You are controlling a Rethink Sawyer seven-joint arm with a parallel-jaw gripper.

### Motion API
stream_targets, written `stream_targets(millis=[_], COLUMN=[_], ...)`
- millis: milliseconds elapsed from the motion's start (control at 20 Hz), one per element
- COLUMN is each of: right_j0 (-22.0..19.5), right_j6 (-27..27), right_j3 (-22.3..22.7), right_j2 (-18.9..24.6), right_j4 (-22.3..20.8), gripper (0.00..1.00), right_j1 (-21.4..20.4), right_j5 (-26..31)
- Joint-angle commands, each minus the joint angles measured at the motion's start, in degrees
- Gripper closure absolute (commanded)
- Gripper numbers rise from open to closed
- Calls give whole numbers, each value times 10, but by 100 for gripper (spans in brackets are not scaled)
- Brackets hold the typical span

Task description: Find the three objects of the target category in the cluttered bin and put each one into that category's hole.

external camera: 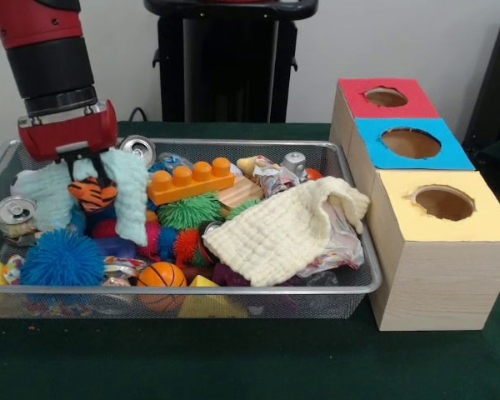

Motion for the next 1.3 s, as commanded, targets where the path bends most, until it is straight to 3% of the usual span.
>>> stream_targets(millis=[50,250,650,1300], right_j0=[-18,-38,-80,-44], right_j6=[-161,-155,-92,42], right_j3=[1,11,58,92], right_j2=[84,104,106,-42], right_j4=[-1,-26,-92,-106], gripper=[100,100,100,100], right_j1=[9,9,-2,-21], right_j5=[-34,-71,-185,-233])
